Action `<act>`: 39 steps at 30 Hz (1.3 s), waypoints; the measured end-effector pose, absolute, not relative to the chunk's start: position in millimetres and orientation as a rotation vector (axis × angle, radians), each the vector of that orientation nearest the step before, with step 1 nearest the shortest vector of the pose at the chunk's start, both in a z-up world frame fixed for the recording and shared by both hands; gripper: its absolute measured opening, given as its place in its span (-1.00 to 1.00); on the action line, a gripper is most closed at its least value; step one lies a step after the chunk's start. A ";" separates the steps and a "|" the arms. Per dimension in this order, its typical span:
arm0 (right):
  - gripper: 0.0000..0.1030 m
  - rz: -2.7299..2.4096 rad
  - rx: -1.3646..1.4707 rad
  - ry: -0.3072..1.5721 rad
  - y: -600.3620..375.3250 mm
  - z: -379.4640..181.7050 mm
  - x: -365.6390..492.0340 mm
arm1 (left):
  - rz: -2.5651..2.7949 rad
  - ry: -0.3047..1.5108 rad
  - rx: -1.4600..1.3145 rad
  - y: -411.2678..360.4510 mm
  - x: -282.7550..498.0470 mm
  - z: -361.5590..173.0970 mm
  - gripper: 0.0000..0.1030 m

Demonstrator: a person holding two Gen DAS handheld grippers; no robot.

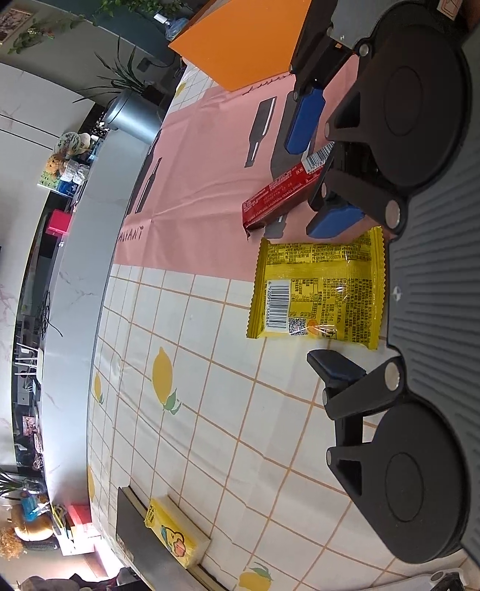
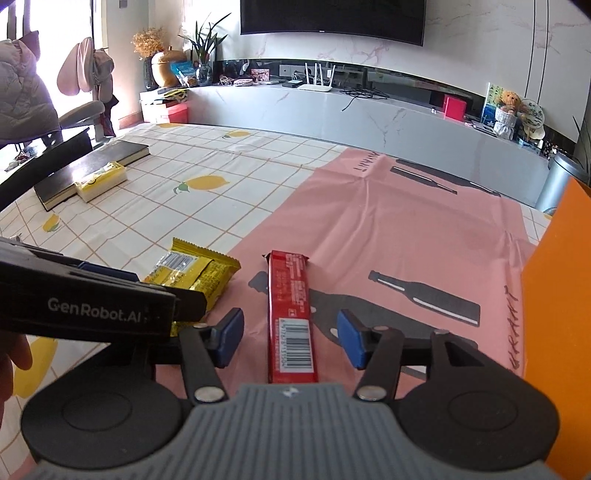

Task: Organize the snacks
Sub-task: 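Grasp the yellow snack with the left tool while the right tool grasps the red bar, then carry the yellow snack and red bar over the orange box and lower them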

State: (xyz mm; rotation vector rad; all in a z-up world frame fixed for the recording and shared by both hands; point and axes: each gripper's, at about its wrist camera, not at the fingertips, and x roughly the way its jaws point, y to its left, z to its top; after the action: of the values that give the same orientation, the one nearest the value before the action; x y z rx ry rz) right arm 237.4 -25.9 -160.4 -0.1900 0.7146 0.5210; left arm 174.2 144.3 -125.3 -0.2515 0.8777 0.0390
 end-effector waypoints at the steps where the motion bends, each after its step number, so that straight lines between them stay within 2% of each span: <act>1: -0.02 0.531 -0.184 0.715 -26.1 -161.0 237.9 | 0.039 0.877 -0.244 143.3 174.5 -125.3 0.59; 3: -0.04 0.543 -0.169 0.724 -27.1 -162.4 238.8 | 0.044 0.880 -0.218 139.5 175.6 -125.7 0.59; 10: -0.42 0.537 -0.152 0.750 -29.1 -165.7 240.1 | 0.047 0.879 -0.176 129.8 180.6 -127.1 0.57; 13: -0.57 0.523 -0.165 0.752 -28.6 -165.2 238.1 | 0.055 0.874 -0.163 128.2 180.5 -126.6 0.27; 15: -0.58 0.516 -0.152 0.761 -30.1 -164.4 237.6 | 0.062 0.872 -0.160 128.6 179.8 -126.2 0.14; 28: -0.59 0.466 -0.175 0.786 -41.1 -146.5 216.6 | 0.058 0.842 -0.221 124.8 156.0 -99.8 0.13; 39: -0.59 0.423 -0.211 0.708 -69.9 -77.3 174.1 | 0.026 0.799 -0.212 100.0 128.5 -51.7 0.13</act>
State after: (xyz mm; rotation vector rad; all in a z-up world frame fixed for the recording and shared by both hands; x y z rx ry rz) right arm 174.1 -69.9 -77.3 -0.2107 0.7080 0.4230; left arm 128.5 100.0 -51.7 -0.2123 0.7992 0.0261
